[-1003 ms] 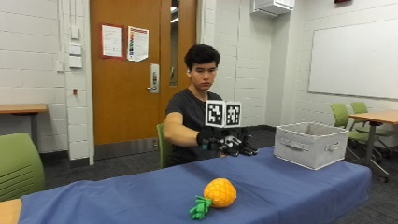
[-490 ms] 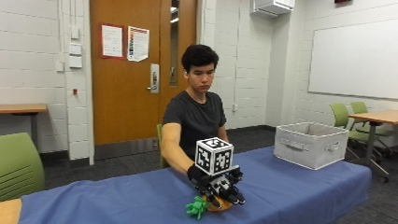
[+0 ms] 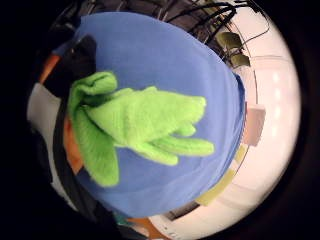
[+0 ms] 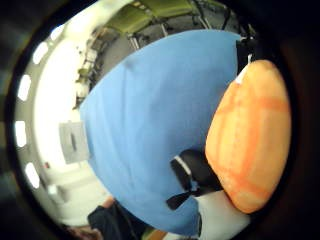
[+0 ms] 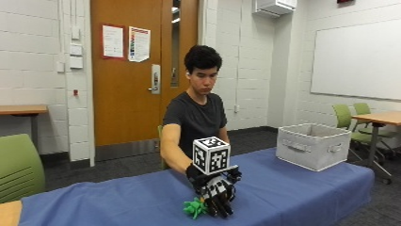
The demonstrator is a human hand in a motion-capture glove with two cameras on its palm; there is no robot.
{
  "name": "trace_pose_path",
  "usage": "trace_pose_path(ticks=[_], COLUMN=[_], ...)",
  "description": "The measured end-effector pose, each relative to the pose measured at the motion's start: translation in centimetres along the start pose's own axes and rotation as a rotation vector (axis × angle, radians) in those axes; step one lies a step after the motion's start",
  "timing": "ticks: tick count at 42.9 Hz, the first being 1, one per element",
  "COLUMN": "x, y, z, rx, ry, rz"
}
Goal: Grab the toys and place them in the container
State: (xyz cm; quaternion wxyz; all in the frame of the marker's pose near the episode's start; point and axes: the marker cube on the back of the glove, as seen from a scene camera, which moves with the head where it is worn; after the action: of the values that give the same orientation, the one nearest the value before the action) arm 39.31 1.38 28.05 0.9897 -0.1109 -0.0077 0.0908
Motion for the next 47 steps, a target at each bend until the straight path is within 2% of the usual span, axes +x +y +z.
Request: trace_pose_path(ticks=[11, 24, 41, 47], x=[-0.3, -3.6, -15.9, -24.9], y=[1.0, 2.6, 3.3, 3.9], z=[-1.6, -2.3, -17.9, -24.1], rx=[0.015, -0.027, 0.118, 0.206], ry=[0.111, 0.069, 0.061, 0.043], rz=[0.049, 0.025, -0.078, -0.171])
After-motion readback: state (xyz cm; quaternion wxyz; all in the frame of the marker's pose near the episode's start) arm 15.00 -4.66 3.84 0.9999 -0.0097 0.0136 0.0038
